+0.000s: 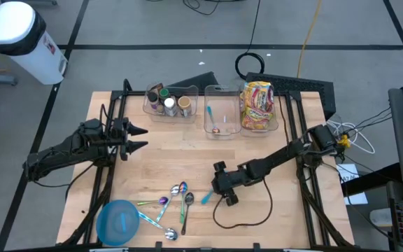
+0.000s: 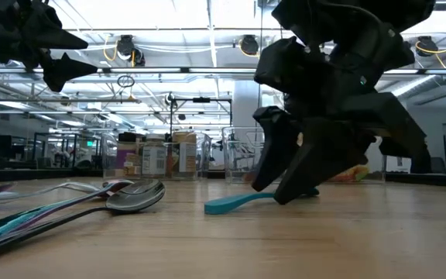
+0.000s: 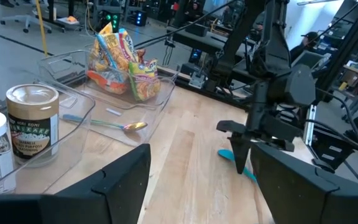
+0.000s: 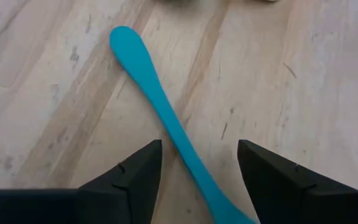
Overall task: Pick & Place Food Item
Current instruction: Put the blue baby spoon into the middle transparent bin
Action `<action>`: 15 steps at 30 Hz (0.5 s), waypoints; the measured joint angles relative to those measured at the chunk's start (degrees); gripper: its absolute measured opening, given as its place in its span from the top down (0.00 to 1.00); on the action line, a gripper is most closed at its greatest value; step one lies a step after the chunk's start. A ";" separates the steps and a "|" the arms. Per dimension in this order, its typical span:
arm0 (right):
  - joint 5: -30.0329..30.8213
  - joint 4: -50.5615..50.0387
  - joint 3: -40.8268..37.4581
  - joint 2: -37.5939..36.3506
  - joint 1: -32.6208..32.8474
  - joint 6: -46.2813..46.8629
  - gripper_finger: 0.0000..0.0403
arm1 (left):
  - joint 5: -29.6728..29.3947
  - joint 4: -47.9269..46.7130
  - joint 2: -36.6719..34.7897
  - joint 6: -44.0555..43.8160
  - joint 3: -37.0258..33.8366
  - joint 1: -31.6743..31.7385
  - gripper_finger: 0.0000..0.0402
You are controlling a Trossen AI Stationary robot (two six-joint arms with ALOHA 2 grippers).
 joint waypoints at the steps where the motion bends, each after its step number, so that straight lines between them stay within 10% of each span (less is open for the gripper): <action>1: 0.05 -0.97 0.00 -0.01 -0.14 0.10 0.51 | -0.02 0.02 0.00 0.00 0.00 0.00 0.31; 15: 0.10 -14.49 0.03 -0.07 -0.79 5.84 0.61 | -0.02 0.00 0.00 0.00 0.00 0.00 0.27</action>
